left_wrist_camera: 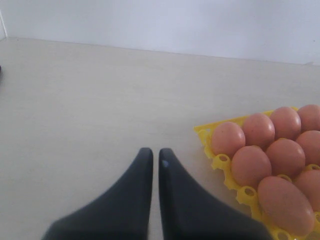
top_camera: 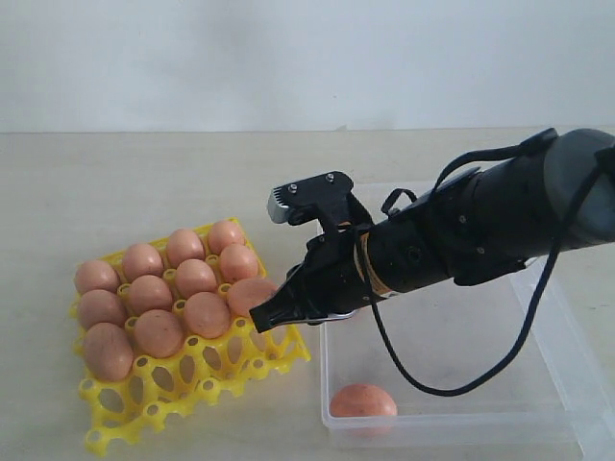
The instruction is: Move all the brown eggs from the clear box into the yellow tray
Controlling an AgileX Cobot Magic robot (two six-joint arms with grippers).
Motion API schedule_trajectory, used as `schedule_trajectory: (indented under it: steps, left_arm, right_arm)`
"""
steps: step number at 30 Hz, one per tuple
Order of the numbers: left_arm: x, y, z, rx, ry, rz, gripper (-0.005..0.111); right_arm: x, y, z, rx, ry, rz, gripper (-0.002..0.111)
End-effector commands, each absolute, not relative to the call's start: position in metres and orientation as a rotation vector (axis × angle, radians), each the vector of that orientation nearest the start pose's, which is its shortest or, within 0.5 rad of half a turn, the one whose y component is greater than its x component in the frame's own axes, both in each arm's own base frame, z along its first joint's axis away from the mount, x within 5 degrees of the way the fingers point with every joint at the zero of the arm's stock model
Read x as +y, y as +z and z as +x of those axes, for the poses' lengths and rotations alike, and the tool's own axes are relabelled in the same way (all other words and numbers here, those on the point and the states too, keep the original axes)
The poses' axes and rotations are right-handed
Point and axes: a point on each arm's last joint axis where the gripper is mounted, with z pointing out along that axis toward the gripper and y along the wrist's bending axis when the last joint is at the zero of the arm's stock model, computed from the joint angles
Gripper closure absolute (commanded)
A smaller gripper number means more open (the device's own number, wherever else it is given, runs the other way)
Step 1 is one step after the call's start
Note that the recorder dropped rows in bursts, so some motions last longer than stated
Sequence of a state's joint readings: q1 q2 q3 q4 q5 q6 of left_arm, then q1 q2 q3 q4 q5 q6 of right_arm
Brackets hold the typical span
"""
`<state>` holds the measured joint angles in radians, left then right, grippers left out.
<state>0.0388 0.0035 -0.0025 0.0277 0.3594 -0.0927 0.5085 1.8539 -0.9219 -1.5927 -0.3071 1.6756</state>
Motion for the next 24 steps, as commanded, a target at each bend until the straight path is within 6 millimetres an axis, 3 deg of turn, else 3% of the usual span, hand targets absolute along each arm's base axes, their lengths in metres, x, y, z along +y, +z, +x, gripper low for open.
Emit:
schedule_trajectory:
  steps: [1,20,24]
  left_arm:
    - [0.0030,0.1812,0.0531,1.836,-0.007,-0.104,0.103]
    - [0.0030,0.1812,0.0531,1.836,-0.007,-0.104,0.103]
    - [0.0030,0.1812,0.0531,1.836,-0.007,-0.104,0.103]
  right_arm:
    - [0.1966,0.1450,0.2969,2.374,0.613,-0.685,0.108]
    - [0.1898,0.1461,0.3056,2.336,0.471,-0.652,0.108]
    - [0.1954,0.1490,0.3029,2.269,0.514,-0.784,0.108]
